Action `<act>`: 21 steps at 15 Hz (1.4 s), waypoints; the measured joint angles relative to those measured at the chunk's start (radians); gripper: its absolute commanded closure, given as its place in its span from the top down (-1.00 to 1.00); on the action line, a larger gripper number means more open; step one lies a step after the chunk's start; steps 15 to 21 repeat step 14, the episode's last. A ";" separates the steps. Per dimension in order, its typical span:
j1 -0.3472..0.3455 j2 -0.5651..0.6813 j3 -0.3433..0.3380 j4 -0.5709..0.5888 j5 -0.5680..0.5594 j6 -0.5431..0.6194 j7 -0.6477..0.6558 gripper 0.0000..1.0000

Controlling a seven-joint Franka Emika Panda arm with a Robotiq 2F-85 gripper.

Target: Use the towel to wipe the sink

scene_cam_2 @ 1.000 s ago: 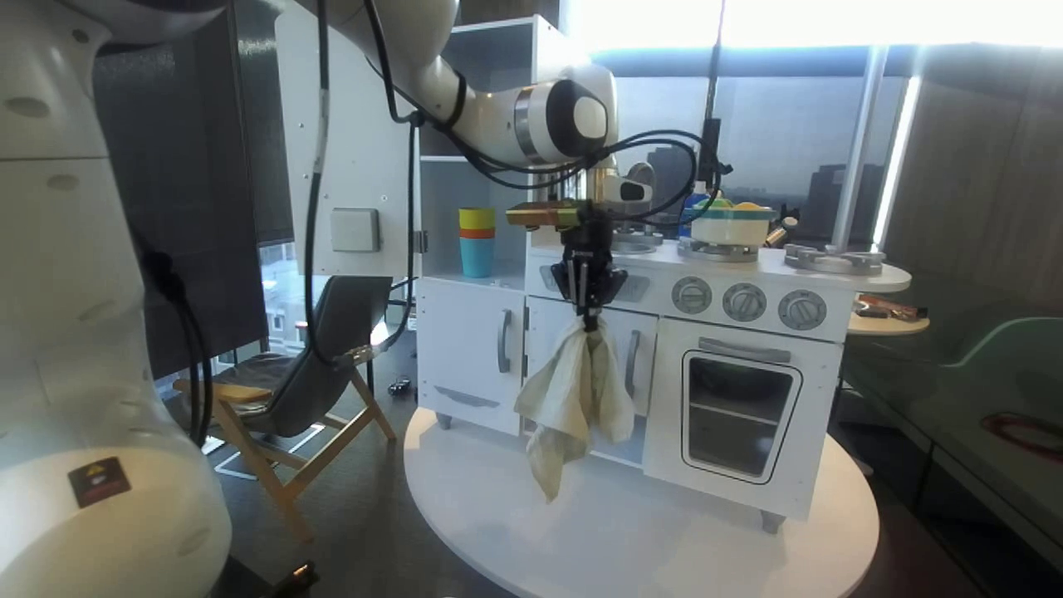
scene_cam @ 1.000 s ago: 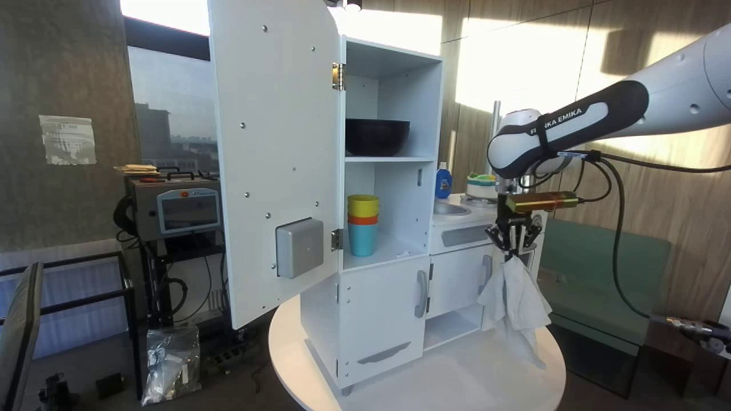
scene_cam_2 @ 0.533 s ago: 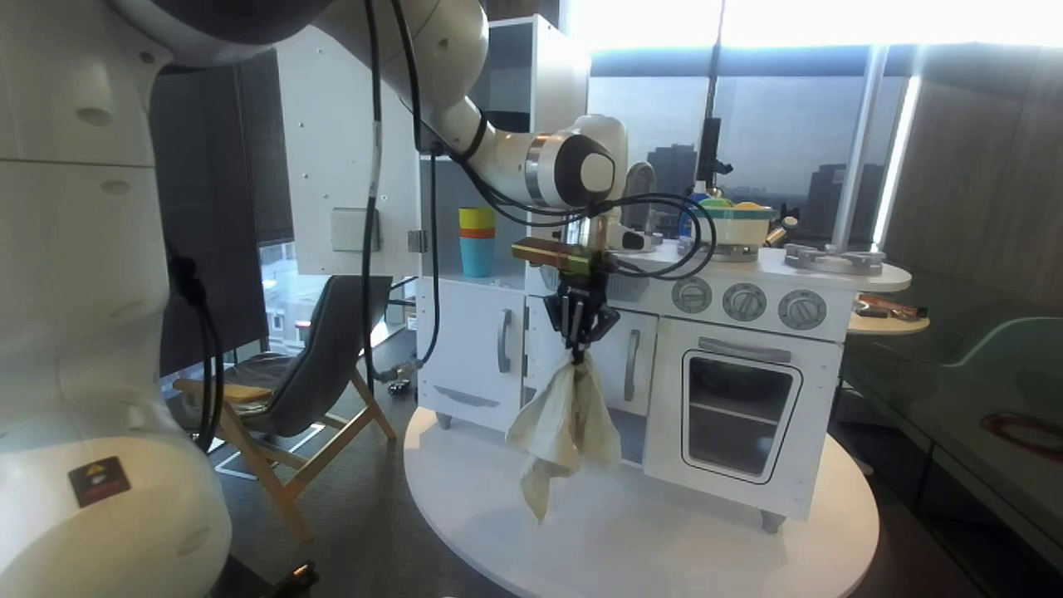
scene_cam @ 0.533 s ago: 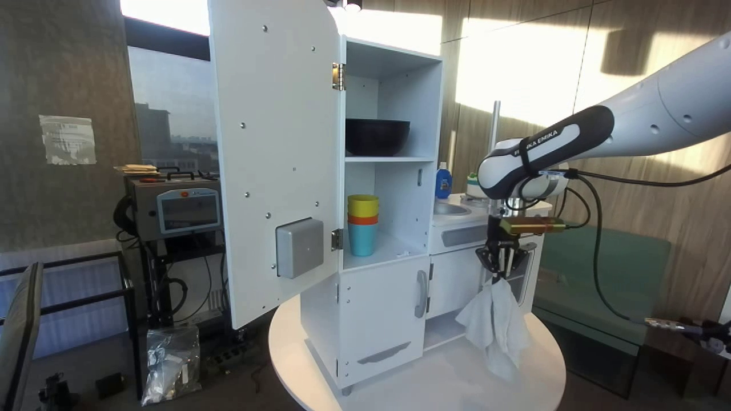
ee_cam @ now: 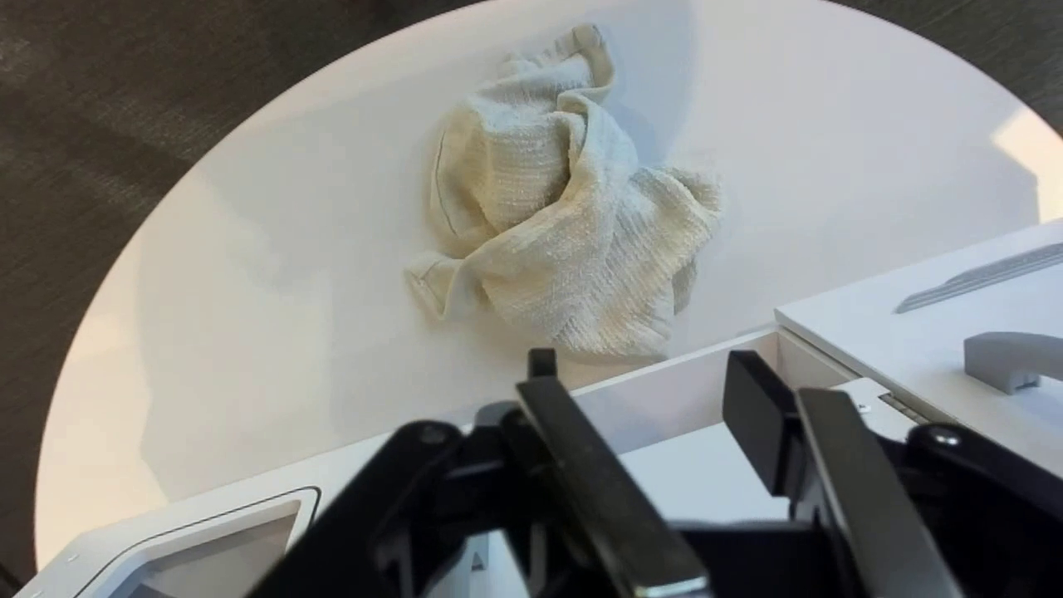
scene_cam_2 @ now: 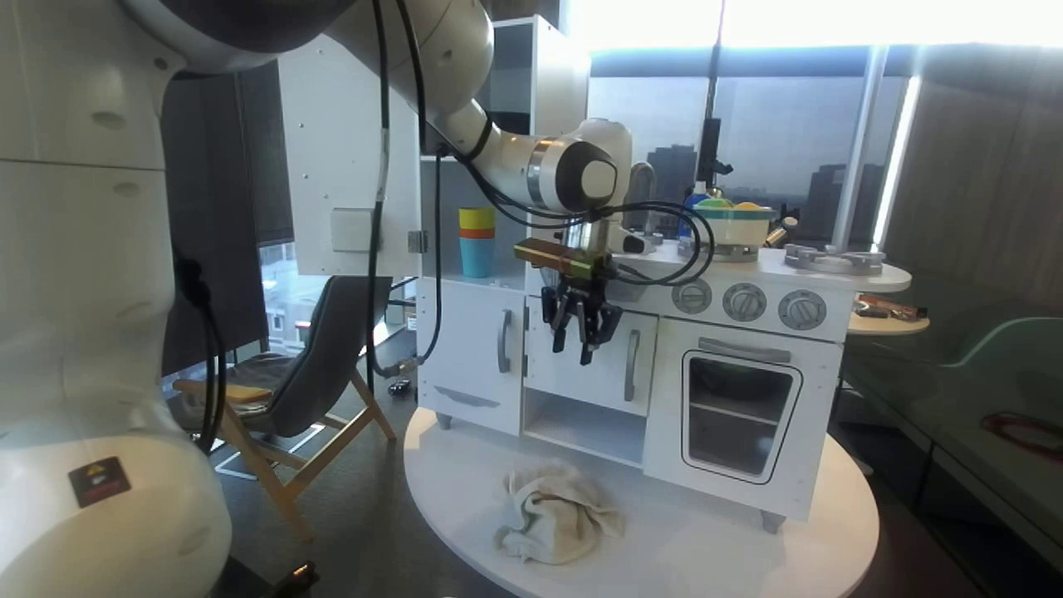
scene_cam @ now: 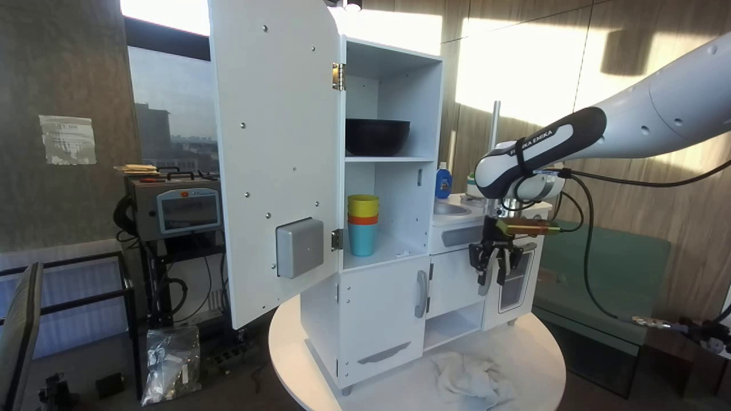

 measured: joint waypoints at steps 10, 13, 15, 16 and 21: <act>0.033 -0.087 0.005 0.216 -0.137 -0.170 0.105 0.98; 0.044 -0.095 0.008 0.270 -0.173 -0.225 0.133 0.99; 0.046 -0.095 0.009 0.277 -0.175 -0.232 0.136 0.99; 0.046 -0.095 0.009 0.277 -0.175 -0.232 0.136 0.99; 0.046 -0.095 0.009 0.277 -0.175 -0.232 0.136 0.99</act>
